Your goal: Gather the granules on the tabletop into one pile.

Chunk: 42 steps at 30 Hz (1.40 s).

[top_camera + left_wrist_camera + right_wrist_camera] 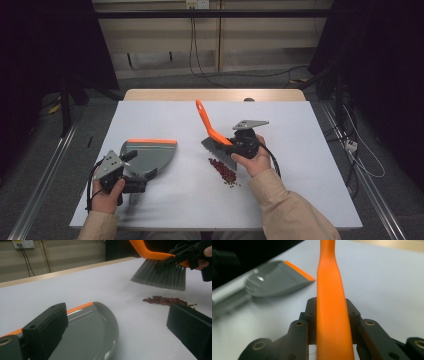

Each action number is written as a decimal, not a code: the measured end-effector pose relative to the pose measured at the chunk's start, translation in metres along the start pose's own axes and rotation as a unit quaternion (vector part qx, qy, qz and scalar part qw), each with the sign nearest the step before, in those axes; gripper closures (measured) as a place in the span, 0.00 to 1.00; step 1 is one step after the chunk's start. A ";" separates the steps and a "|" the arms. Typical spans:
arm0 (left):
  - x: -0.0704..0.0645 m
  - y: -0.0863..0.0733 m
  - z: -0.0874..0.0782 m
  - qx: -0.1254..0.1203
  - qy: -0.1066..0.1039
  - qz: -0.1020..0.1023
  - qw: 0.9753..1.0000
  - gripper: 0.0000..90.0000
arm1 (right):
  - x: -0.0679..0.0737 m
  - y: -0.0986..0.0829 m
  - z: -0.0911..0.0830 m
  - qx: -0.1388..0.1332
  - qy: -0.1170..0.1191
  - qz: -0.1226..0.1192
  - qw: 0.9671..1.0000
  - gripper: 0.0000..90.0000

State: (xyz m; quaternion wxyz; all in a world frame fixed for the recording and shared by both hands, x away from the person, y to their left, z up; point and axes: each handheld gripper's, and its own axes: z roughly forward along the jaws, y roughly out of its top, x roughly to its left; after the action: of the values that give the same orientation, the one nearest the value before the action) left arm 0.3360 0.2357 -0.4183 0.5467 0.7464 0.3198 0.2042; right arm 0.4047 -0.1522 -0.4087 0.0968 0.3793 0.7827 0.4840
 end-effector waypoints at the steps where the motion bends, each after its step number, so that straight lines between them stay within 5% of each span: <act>1: 0.000 0.000 0.000 0.000 0.000 0.000 1.000 0.04 | -0.003 0.000 0.002 0.002 0.001 -0.014 1.000 0.79; 5: 0.001 0.000 0.000 0.000 0.001 -0.002 1.000 0.04 | -0.016 -0.003 0.013 0.021 0.002 -0.083 0.996 0.79; 11: 0.003 -0.001 0.000 0.001 0.002 -0.004 1.000 0.04 | -0.025 -0.003 0.025 0.026 0.012 -0.137 0.990 0.79; 20: 0.003 -0.002 0.000 0.002 0.001 -0.005 1.000 0.04 | -0.023 -0.008 0.033 0.046 0.054 -0.149 0.986 0.79; 27: 0.002 -0.001 -0.001 0.001 0.002 -0.005 1.000 0.04 | -0.014 -0.011 0.028 0.065 0.089 -0.164 0.980 0.79; 42: 0.002 0.001 -0.004 -0.004 0.005 -0.008 1.000 0.04 | 0.004 -0.019 0.018 0.077 0.106 -0.193 0.972 0.78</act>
State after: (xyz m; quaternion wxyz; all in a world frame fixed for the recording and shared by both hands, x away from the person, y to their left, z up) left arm 0.3348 0.2394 -0.4161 0.5501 0.7405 0.3271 0.2051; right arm 0.4018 -0.1420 -0.4326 0.0748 0.1741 0.8818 0.4319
